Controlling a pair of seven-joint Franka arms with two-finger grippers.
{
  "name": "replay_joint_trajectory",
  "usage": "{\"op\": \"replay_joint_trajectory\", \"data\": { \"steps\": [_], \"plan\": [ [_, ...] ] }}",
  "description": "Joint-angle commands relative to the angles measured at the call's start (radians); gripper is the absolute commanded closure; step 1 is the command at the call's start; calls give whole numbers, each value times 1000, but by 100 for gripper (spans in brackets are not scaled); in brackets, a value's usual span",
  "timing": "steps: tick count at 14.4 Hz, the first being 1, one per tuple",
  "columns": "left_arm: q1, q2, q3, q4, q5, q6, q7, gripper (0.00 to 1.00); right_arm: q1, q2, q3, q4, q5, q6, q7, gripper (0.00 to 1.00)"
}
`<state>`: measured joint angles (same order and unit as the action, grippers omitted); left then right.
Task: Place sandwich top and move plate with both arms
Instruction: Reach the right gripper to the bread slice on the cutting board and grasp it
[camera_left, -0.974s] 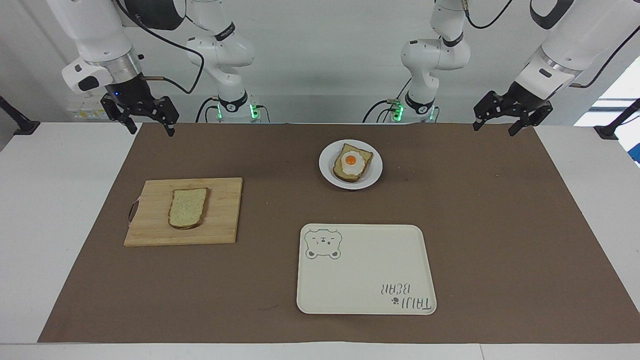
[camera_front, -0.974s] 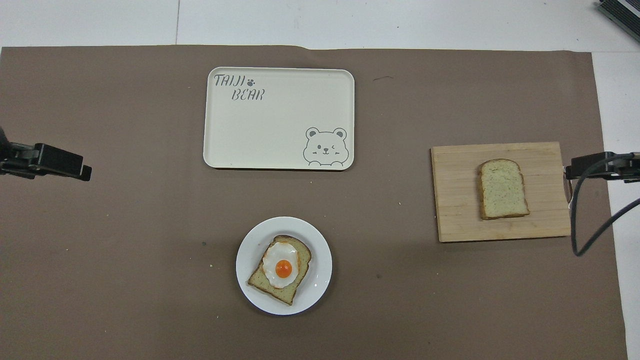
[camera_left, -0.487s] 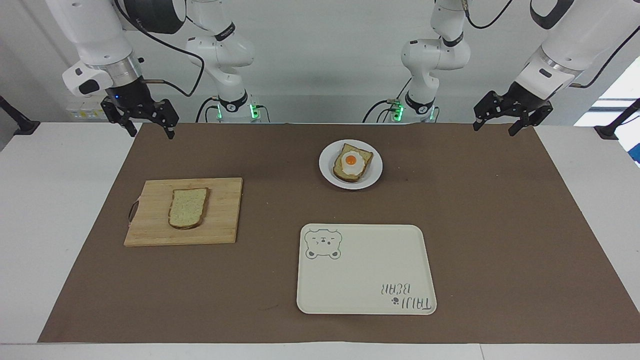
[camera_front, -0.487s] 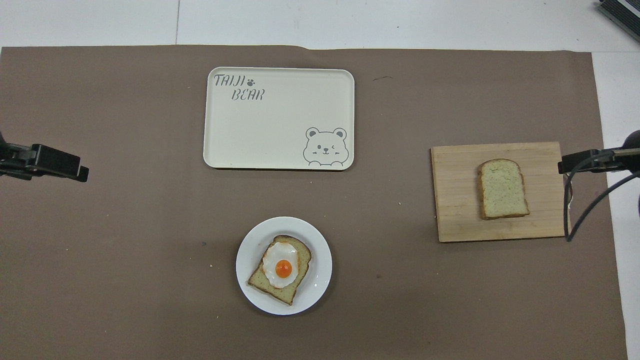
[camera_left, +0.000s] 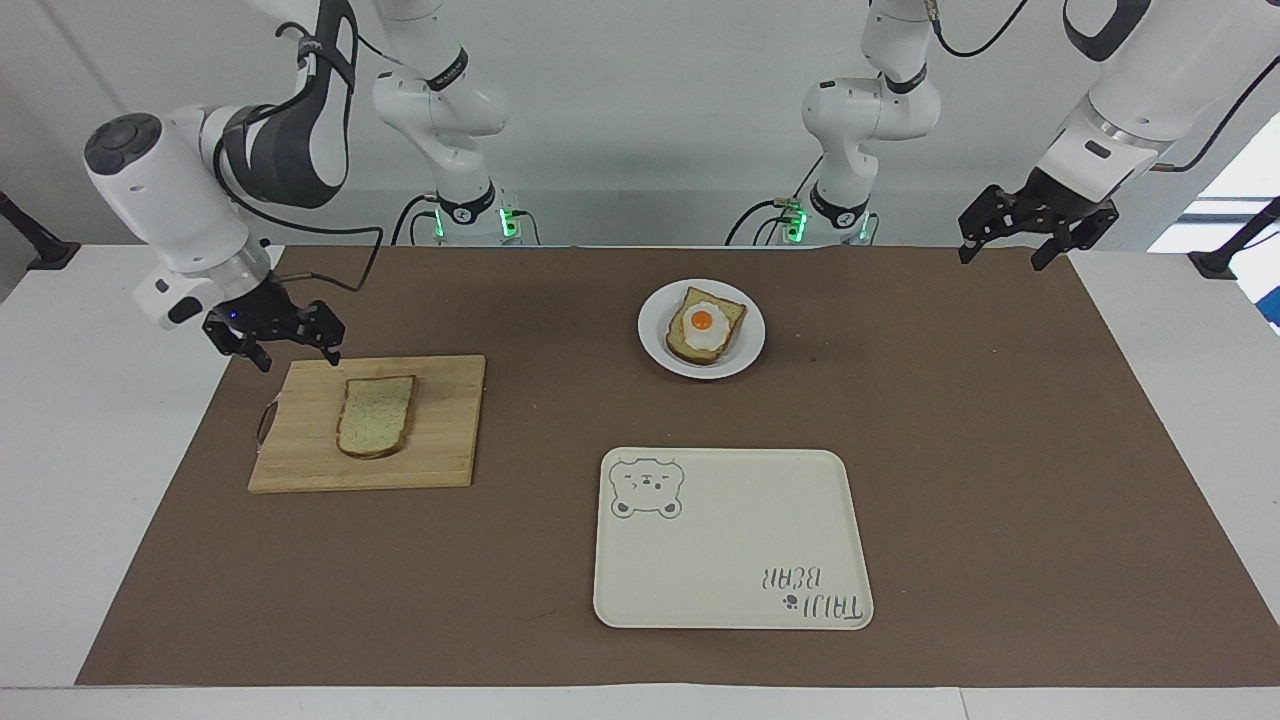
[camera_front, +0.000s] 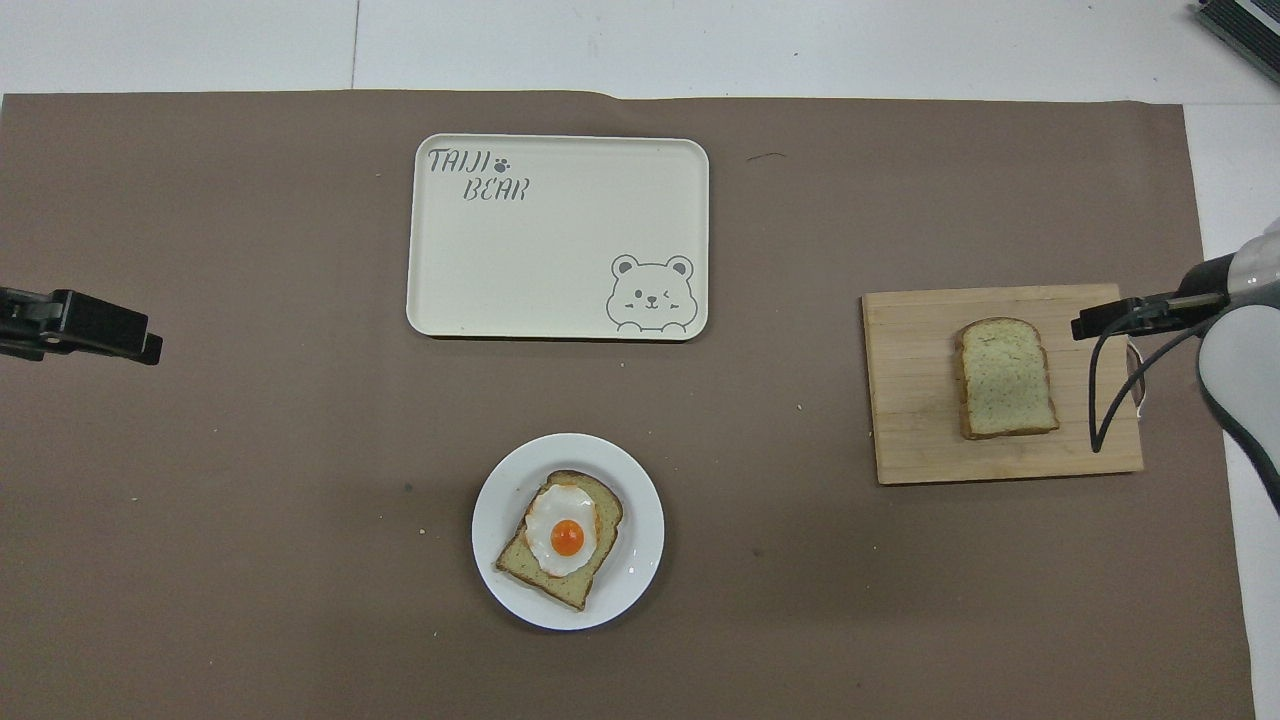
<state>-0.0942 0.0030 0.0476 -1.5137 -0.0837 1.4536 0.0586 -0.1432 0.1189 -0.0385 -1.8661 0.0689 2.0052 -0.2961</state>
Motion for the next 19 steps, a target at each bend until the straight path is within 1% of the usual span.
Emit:
{"op": "replay_joint_trajectory", "data": {
  "steps": [1, 3, 7, 10, 12, 13, 14, 16, 17, 18, 19],
  "plan": [
    [2, -15, 0, -10, 18, -9, 4, 0, -15, -9, 9, -77, 28, 73, -60, 0],
    [4, -15, 1, -8, 19, -7, 4, 0, -29, 27, 9, -116, 70, 145, -133, 0],
    [4, -15, 0, -8, 19, -9, 6, 0, -50, 82, 9, -186, 80, 265, -196, 0],
    [4, -15, 2, -8, 19, -9, 4, 0, -65, 99, 9, -197, 132, 268, -256, 0],
    [4, -15, 2, -8, 18, -9, 6, 0, -65, 105, 9, -209, 135, 270, -258, 0],
    [4, -17, 0, -8, 18, -9, 4, 0, -65, 107, 9, -215, 140, 271, -255, 5],
    [4, -15, 1, -8, 18, -9, 6, 0, -64, 107, 9, -217, 152, 271, -252, 16],
    [4, -17, 2, -8, 18, -9, 6, 0, -64, 105, 9, -217, 153, 271, -250, 34],
    [4, -15, 2, -8, 18, -9, 4, 0, -64, 107, 9, -219, 153, 271, -250, 42],
    [4, -17, 2, -8, 18, -9, 4, 0, -65, 113, 9, -225, 153, 273, -250, 47],
    [4, -15, 2, -8, 18, -9, 4, 0, -65, 114, 9, -225, 155, 273, -250, 49]
  ]
}}
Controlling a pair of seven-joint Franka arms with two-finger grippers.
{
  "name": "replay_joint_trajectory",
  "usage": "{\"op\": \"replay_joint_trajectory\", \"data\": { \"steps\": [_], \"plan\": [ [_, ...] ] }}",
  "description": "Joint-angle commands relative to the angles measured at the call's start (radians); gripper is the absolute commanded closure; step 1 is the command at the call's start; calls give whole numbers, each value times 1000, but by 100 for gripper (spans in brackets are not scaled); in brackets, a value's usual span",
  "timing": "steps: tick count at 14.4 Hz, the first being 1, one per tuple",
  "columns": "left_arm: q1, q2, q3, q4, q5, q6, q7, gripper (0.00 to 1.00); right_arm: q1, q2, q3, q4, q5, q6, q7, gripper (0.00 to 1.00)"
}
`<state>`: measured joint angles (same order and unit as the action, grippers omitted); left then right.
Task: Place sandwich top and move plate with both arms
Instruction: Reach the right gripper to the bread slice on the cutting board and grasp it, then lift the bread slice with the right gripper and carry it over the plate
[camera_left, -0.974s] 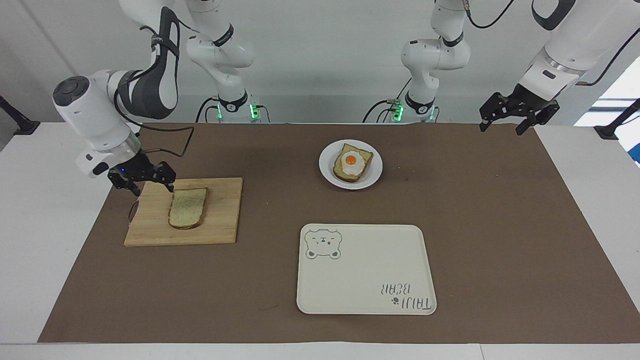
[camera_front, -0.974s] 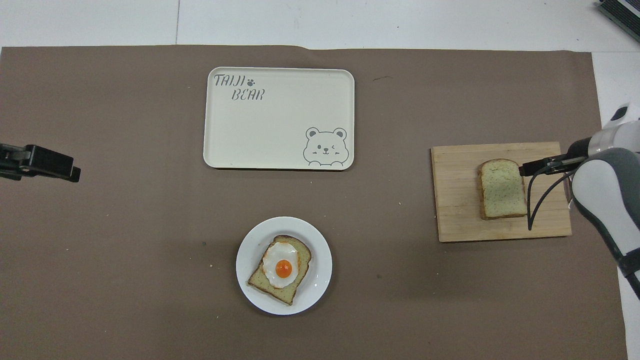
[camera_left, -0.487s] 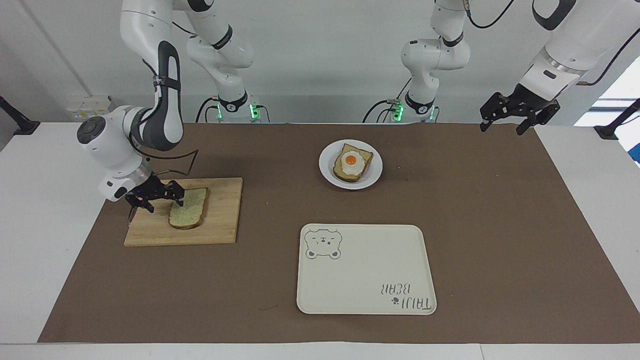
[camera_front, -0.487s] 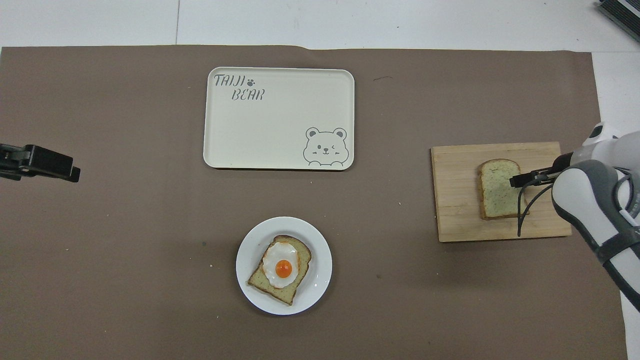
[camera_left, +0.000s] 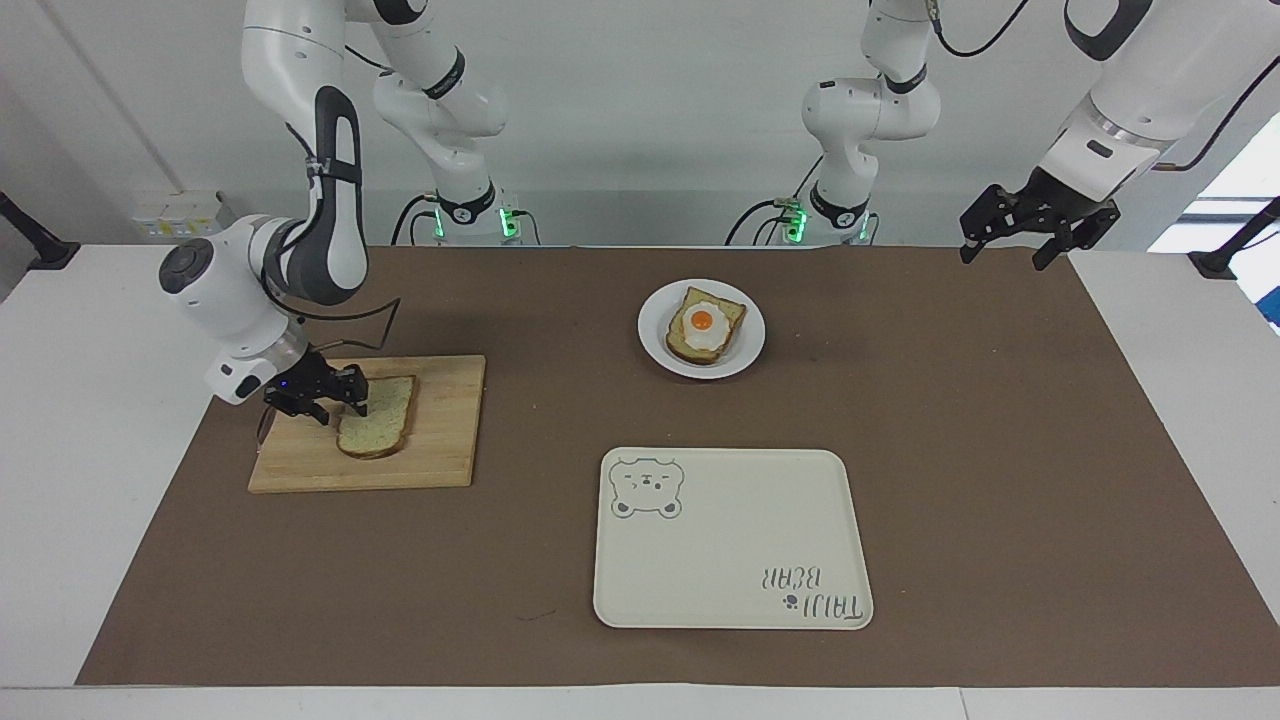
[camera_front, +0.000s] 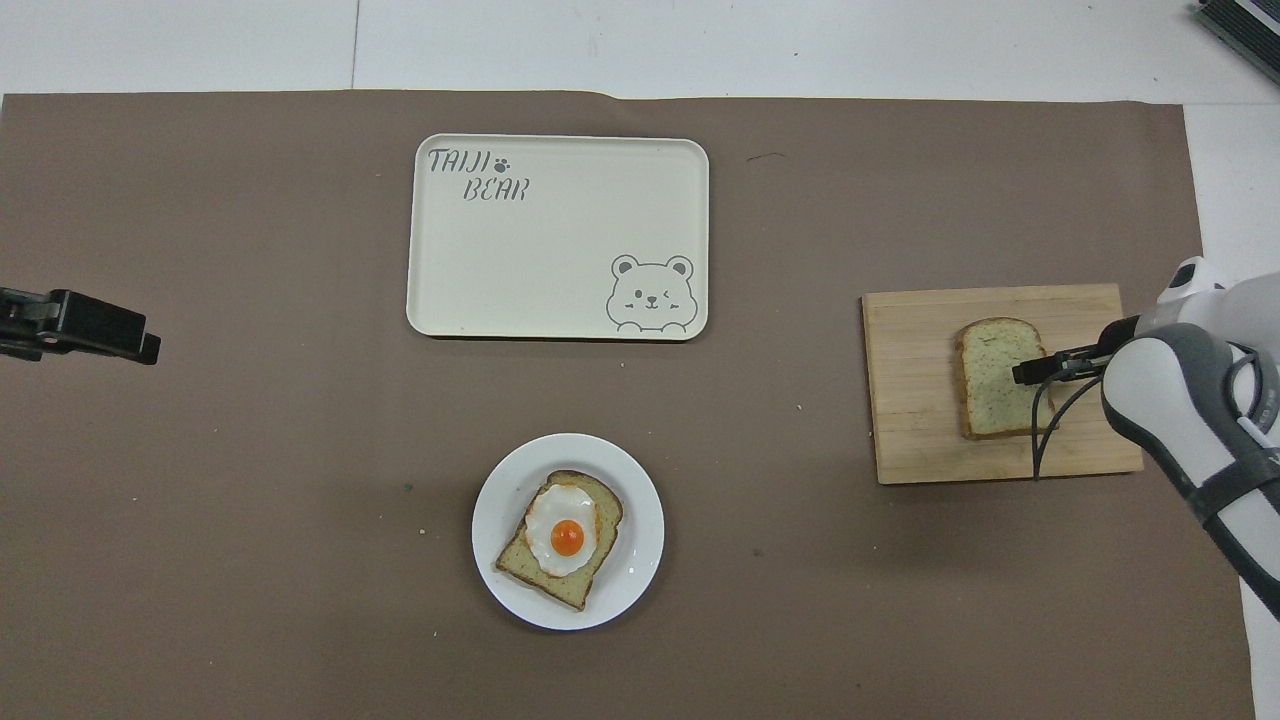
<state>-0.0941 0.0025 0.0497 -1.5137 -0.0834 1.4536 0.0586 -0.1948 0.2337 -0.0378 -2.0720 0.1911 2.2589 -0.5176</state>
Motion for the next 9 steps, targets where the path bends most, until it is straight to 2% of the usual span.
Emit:
{"op": "replay_joint_trajectory", "data": {
  "steps": [1, 2, 3, 5, 9],
  "plan": [
    [4, -15, -1, -8, 17, -9, 4, 0, -14, -1, 9, -19, 33, 19, -27, 59],
    [4, -16, -1, -8, 17, -9, 4, 0, -14, -1, 9, -19, 33, 19, -24, 75],
    [4, -16, -2, -8, 17, -9, 6, 0, -12, -1, 9, -19, 33, 18, -3, 100],
    [4, -15, -1, -8, 17, -9, 6, 0, -8, 3, 9, -17, 33, 18, 66, 100],
    [4, -16, -1, -8, 17, -9, 6, 0, -3, 9, 9, 4, 31, -1, 77, 100]
  ]
}}
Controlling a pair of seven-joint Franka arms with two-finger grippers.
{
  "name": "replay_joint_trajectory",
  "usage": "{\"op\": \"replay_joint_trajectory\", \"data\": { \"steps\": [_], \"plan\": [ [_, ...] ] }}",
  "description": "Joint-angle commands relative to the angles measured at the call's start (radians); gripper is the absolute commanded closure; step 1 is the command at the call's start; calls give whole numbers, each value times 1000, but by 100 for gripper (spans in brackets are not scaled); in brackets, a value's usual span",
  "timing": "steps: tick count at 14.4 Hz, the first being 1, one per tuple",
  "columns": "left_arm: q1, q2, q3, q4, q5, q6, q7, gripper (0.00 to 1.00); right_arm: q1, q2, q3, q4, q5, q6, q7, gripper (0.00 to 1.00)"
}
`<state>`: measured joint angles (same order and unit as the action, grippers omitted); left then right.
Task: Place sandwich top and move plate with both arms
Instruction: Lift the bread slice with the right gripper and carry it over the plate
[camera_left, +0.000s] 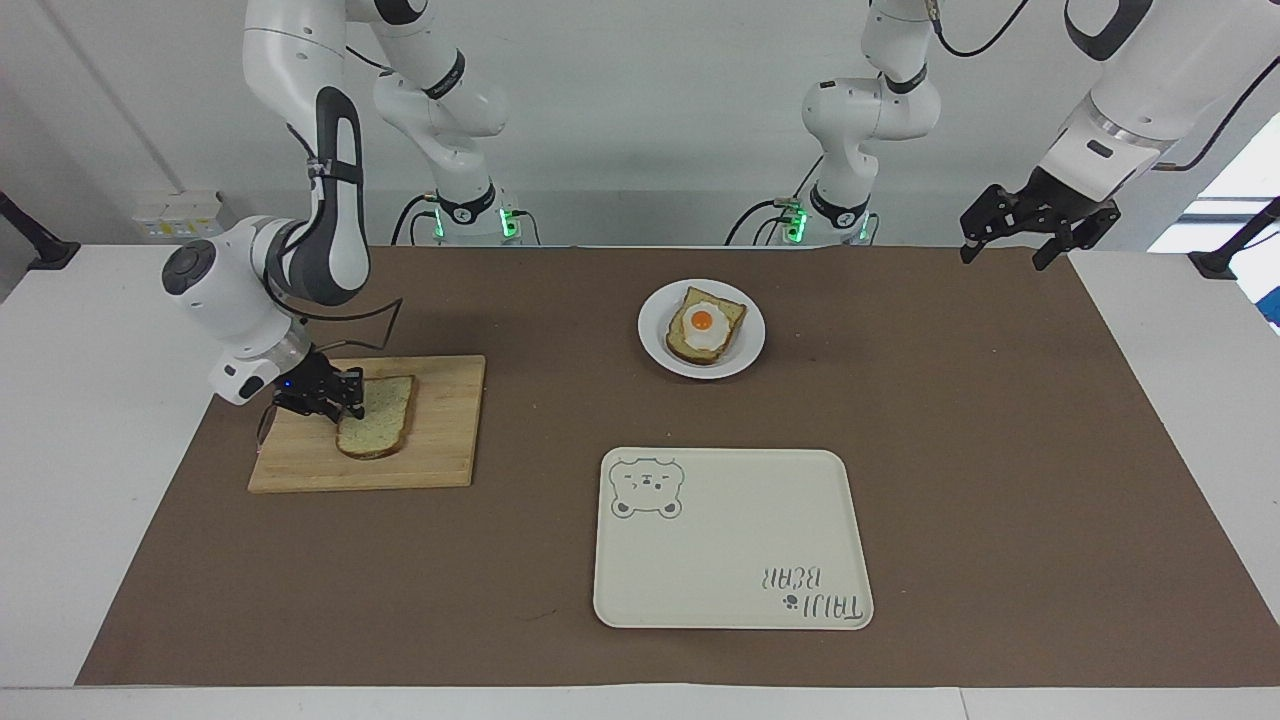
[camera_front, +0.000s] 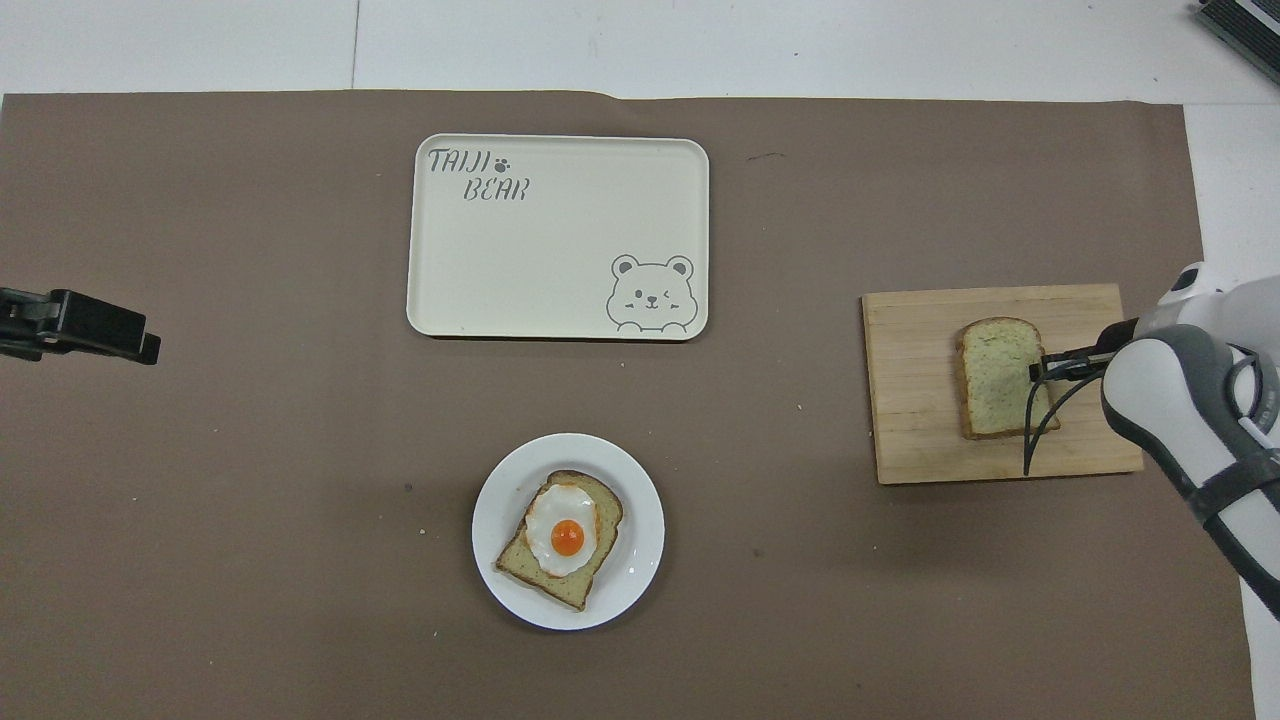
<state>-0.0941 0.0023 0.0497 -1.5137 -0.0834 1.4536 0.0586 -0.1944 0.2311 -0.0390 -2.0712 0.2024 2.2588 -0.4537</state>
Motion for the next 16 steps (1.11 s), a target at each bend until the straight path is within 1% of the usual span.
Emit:
{"op": "replay_joint_trajectory", "data": {
  "steps": [1, 4, 7, 11, 13, 16],
  "plan": [
    [4, -16, -1, -8, 17, -9, 4, 0, -4, 7, 10, 20, 20, -14, 13, 100],
    [4, -15, -1, -8, 17, -9, 6, 0, 0, -12, 10, 94, 20, -142, 23, 100],
    [4, -16, -1, -8, 17, -9, 6, 0, 3, -45, 18, 127, 12, -215, 26, 100],
    [4, -15, -2, -8, 17, -9, 6, 0, 13, -49, 37, 193, 26, -343, 58, 100],
    [4, -15, -2, -8, 17, -9, 6, 0, 21, -53, 48, 209, 99, -369, 75, 100],
    [4, -16, -1, -8, 17, -9, 4, 0, 68, -52, 47, 221, 170, -397, 95, 100]
  ]
}}
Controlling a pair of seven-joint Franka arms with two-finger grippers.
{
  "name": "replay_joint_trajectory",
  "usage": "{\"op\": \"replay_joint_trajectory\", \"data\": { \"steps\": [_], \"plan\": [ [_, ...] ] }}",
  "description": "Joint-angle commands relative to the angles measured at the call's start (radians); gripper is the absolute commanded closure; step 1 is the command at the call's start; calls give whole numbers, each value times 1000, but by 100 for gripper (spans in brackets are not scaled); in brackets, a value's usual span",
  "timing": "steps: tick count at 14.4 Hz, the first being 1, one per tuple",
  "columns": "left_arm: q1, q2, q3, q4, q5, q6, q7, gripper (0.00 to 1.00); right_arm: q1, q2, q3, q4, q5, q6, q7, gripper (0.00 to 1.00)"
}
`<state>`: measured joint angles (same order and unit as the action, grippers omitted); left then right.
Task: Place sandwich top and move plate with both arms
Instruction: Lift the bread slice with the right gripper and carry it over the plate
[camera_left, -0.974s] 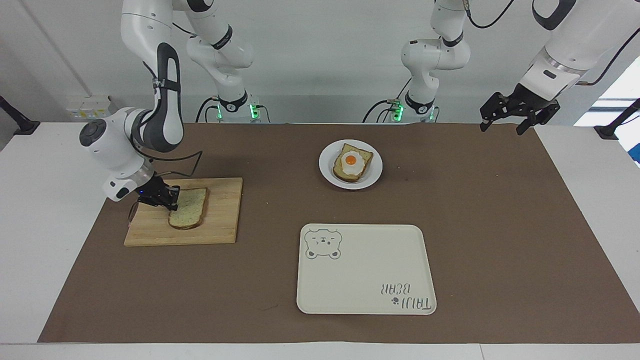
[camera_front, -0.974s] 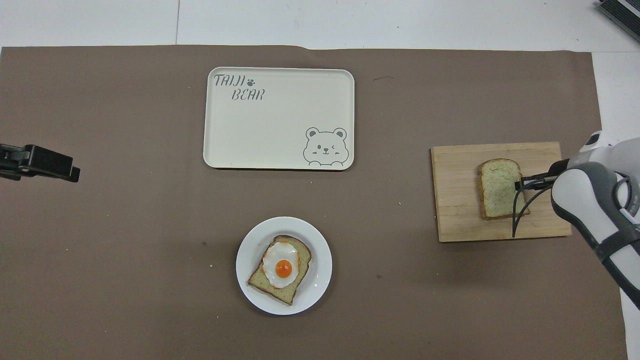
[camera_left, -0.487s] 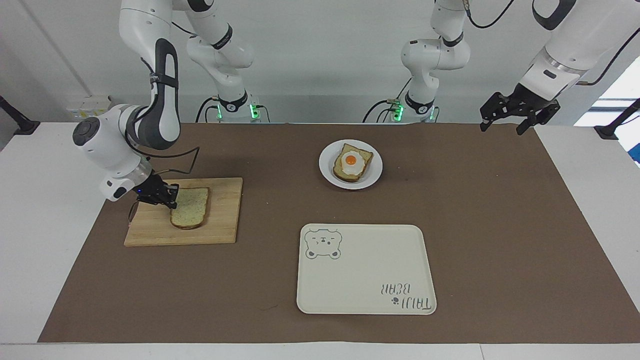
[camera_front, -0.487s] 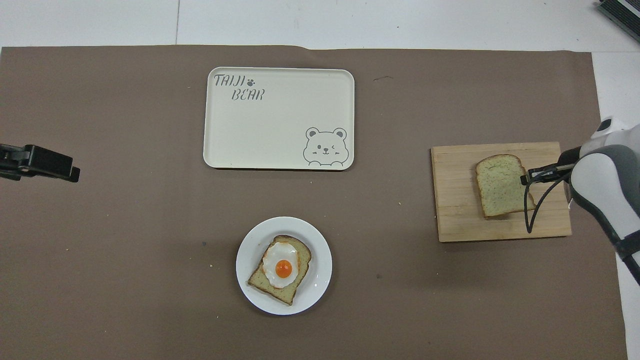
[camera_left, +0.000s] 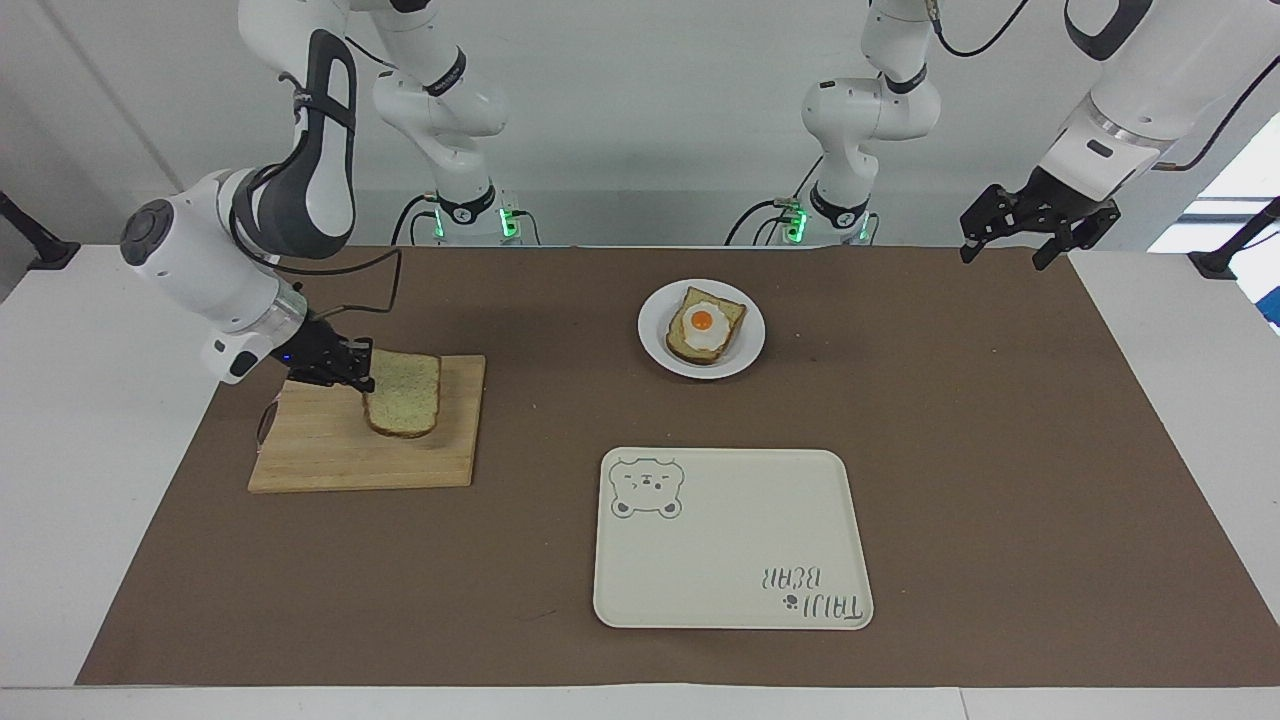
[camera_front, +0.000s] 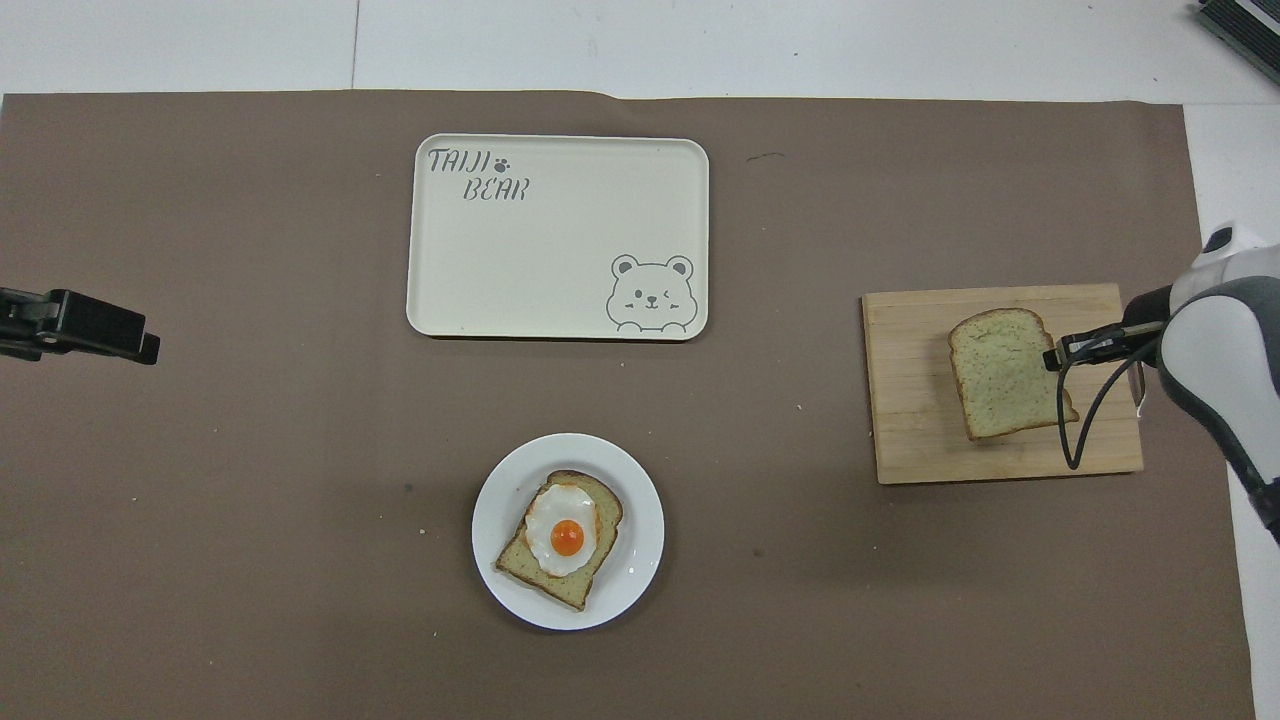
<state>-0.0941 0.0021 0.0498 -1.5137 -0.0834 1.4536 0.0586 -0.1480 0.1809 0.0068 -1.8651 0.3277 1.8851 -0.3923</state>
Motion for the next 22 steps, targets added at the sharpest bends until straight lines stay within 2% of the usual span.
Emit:
{"op": "replay_joint_trajectory", "data": {
  "steps": [1, 9, 14, 22],
  "plan": [
    [4, -16, -1, -8, 17, -9, 4, 0, 40, 2, 2, 17, 51, -23, 59, 100],
    [4, -16, -1, -8, 17, -9, 4, 0, 240, -3, 5, 17, 195, -7, 312, 100],
    [4, -14, -1, -8, 19, -9, 6, 0, 317, -9, 5, 15, 267, -7, 372, 100],
    [4, -16, -1, -8, 17, -9, 6, 0, 499, -63, 5, -42, 278, 14, 529, 100]
  ]
}}
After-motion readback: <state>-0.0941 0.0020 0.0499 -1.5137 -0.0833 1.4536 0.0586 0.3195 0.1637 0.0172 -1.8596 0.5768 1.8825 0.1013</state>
